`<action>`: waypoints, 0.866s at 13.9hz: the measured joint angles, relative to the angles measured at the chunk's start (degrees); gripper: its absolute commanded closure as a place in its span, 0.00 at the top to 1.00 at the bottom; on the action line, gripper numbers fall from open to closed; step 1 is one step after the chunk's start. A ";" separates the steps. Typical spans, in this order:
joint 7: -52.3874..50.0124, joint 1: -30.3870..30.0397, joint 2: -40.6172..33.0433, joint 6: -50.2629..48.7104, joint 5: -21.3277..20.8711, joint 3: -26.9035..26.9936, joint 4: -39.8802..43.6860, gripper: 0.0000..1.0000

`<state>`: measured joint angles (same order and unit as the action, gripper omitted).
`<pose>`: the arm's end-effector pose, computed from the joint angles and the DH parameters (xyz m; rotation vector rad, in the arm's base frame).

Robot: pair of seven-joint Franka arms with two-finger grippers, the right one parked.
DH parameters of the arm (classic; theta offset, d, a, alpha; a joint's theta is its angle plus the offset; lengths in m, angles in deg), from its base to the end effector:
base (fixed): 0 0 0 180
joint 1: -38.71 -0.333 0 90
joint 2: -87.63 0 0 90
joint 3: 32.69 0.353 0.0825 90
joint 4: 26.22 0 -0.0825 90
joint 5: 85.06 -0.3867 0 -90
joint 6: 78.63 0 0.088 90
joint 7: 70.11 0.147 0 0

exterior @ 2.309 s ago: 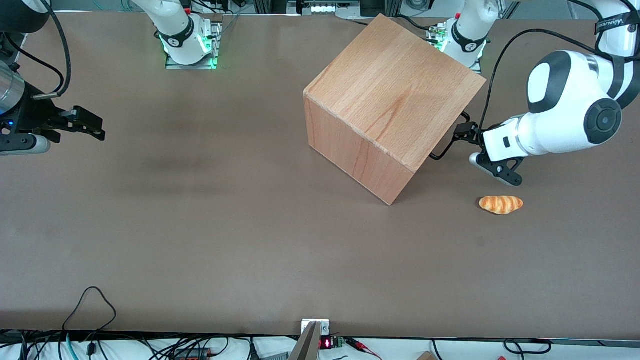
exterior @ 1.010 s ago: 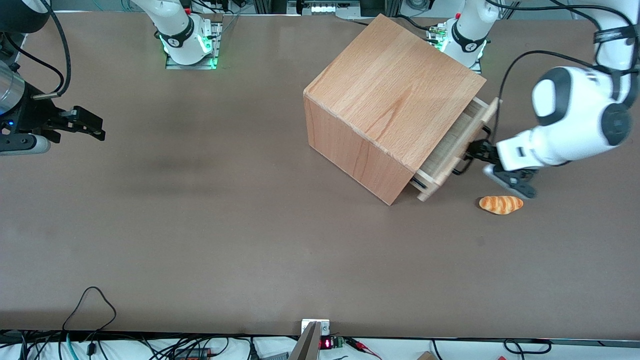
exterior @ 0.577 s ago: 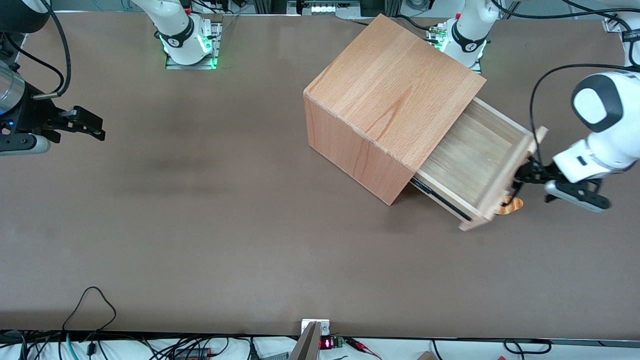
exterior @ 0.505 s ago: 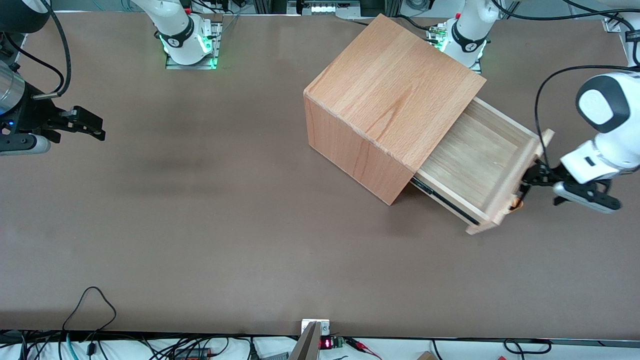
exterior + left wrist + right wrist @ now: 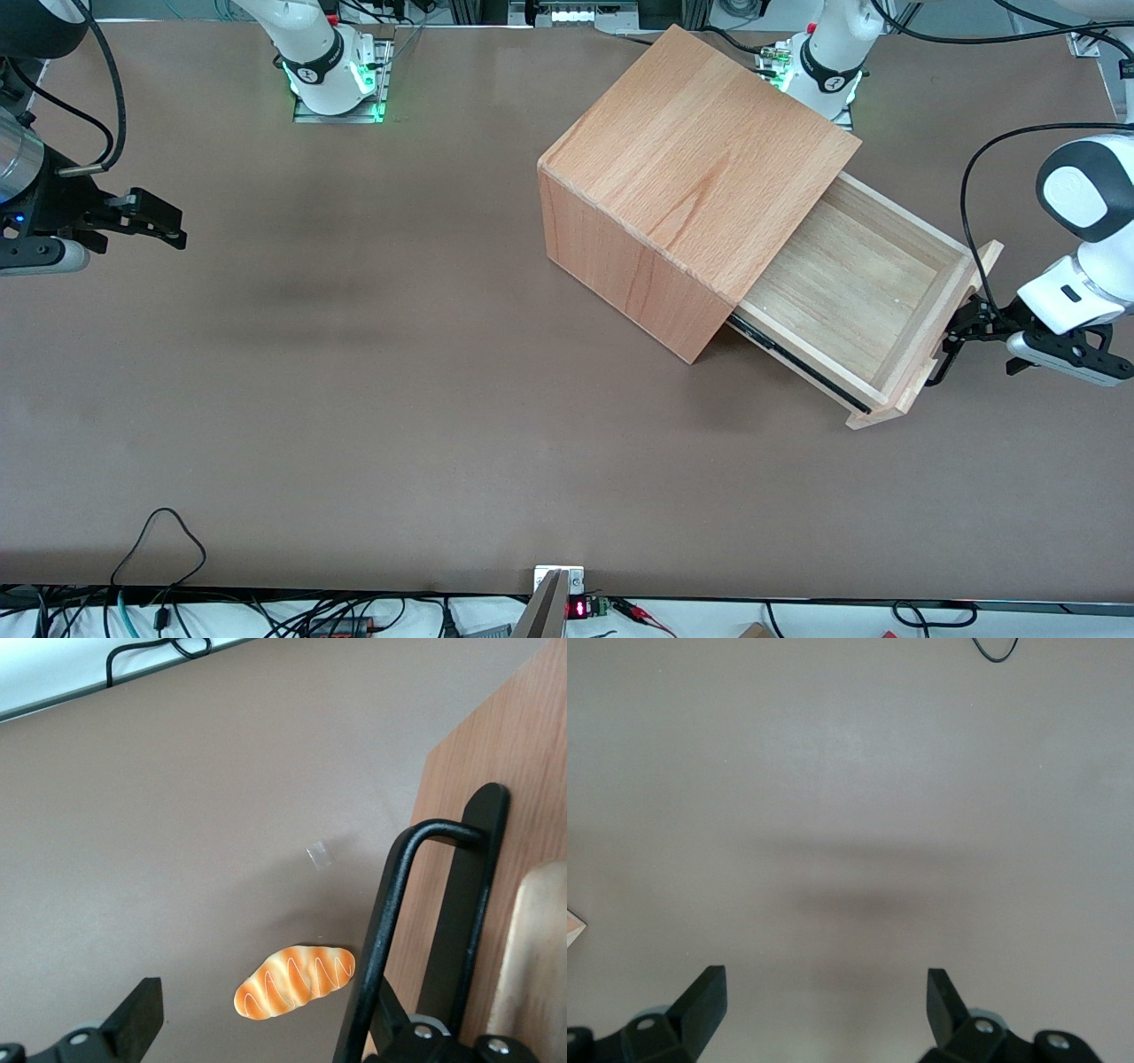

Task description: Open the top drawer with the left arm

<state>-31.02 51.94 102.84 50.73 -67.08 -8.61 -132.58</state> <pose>0.6464 0.0895 0.4007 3.0132 -0.5092 0.3276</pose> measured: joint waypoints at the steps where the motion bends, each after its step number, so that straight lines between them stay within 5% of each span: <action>1: -0.68 -0.02 0.56 -2.06 -0.02 0.16 1.58 1.00; 5: -5.44 -0.19 0.30 -15.00 -0.69 1.68 10.51 1.00; 9: -14.24 0.02 -3.14 -28.10 -9.69 1.69 17.55 1.00; 12: -20.97 1.06 -6.61 -36.53 -12.24 0.85 20.18 1.00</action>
<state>-51.99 53.00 96.23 14.20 -79.31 -7.76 -112.39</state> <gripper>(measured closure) 0.000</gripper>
